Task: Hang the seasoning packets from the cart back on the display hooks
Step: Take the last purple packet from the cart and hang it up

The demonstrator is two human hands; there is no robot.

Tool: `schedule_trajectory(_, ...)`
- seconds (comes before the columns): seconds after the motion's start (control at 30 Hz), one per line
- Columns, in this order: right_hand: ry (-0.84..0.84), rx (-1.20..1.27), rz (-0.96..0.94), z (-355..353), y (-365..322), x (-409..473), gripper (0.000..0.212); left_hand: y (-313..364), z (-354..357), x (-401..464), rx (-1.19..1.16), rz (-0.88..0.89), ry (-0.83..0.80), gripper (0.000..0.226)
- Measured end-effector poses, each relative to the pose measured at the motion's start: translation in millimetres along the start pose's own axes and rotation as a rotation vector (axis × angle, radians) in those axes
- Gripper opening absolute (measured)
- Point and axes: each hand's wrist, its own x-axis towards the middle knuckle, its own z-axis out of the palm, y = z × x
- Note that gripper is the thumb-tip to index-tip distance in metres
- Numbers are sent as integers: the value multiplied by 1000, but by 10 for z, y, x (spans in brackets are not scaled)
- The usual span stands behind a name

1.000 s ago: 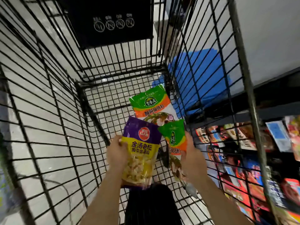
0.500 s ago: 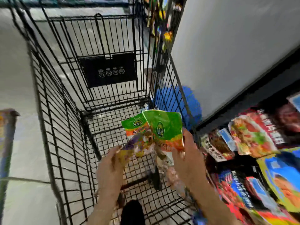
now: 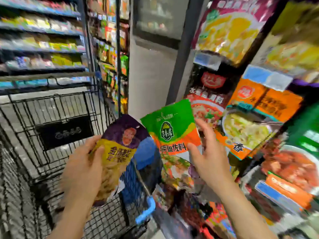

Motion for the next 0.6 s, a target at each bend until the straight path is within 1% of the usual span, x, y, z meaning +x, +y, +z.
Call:
schedule_trajectory(0.07, 83, -76, -49, -451, -14, -1, 64, 285, 72, 73, -59, 80, -9, 28)
schedule_trajectory(0.13, 175, -169, -69, -870, -14, -23, 67, 595, 185, 140, -183, 123, -1, 29)
schedule_trajectory(0.23, 278, -274, -67, -1392, -31, -91, 65, 1028, 377, 197, -331, 160, -22, 39)
schedule_trajectory(0.27, 300, -304, -76, -1534, -44, -118, 63, 1136, 442, 224, -368, 171, -33, 37)
schedule_trajectory(0.33, 333, -348, -87, -1781, -70, -166, 60, 1329, 583, 292, -452, 194, -53, 27)
schedule_trajectory(0.37, 351, -371, -95, -1886, -82, -186, 60, 1412, 652, 327, -490, 201, -64, 25)
schedule_trajectory(0.5, 423, -491, -91, -2228, -149, -277, 60, 1728, 876, 407, -596, 273, -116, 29)
schedule_trajectory(0.6, 471, -561, -89, -2416, -200, -373, 61, 1927, 1042, 425, -621, 347, -164, 33)
